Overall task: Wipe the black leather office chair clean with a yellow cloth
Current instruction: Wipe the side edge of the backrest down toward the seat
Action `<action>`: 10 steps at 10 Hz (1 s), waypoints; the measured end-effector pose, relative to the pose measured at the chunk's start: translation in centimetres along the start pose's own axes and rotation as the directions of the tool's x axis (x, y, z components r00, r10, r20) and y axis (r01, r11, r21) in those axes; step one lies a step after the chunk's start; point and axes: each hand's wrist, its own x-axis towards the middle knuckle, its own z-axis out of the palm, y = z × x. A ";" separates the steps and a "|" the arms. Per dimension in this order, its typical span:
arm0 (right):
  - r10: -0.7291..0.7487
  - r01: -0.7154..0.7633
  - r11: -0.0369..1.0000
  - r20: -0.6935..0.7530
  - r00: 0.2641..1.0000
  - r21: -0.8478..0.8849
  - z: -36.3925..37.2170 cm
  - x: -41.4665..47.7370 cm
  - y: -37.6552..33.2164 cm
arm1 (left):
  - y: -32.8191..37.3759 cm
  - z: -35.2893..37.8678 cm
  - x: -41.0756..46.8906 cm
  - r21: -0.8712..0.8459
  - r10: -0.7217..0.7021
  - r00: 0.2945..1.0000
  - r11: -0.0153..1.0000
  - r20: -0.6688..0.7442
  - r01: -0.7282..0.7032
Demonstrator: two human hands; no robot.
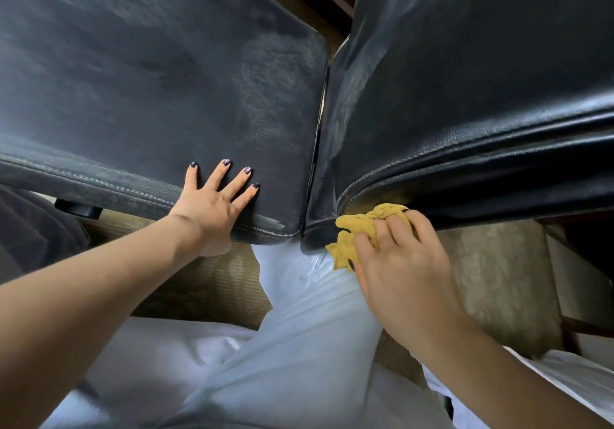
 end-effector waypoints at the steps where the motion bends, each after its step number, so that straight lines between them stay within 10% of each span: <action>1: -0.041 0.041 0.999 0.042 0.998 -0.005 0.2 0.2 -0.3 | 0.0 0.1 0.0 0.002 0.000 1.000 1.000 -0.005 0.000; 4: -0.290 0.310 0.948 0.194 0.937 -0.077 4.9 2.6 -4.4 | -0.5 0.1 -0.3 0.008 0.023 1.000 1.000 0.005 -0.023; 10: -0.413 0.402 0.908 0.394 0.821 0.115 6.3 7.4 -7.3 | -0.7 0.3 0.0 -0.005 0.031 1.000 1.000 0.005 -0.031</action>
